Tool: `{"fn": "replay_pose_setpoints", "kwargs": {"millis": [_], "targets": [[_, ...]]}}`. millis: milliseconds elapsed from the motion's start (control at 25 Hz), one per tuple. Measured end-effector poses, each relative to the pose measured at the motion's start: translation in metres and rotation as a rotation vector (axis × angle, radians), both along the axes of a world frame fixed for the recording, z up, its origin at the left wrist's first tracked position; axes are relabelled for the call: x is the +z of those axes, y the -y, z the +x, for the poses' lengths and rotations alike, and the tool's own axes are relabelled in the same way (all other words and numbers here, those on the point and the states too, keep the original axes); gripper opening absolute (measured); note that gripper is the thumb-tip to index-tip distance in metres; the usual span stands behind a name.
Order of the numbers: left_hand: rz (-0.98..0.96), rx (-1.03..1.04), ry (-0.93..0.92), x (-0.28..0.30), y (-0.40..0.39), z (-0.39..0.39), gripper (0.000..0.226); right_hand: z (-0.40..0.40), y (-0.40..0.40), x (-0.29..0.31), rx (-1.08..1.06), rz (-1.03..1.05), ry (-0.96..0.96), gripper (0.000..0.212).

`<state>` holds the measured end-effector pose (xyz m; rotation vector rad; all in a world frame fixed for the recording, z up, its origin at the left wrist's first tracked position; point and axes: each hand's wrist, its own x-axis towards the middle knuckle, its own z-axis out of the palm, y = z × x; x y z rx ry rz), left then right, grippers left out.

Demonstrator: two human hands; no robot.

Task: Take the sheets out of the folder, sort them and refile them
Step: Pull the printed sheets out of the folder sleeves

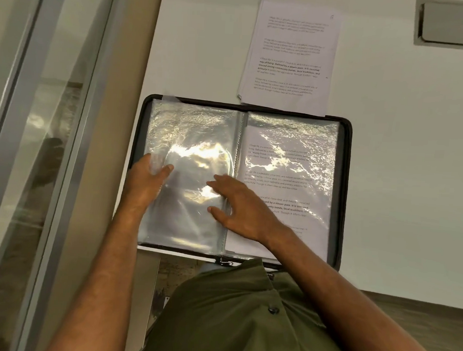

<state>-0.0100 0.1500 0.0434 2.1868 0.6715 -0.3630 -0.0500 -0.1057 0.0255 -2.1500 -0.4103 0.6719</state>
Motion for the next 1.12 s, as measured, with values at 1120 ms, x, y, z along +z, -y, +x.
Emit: {"fn": "replay_pose_setpoints", "kwargs": {"millis": [1120], "targets": [[0.281,-0.890,0.254,-0.017,0.173,0.065,0.073,0.055,0.150,-0.042,-0.584,-0.502,0.390,0.060]]}}
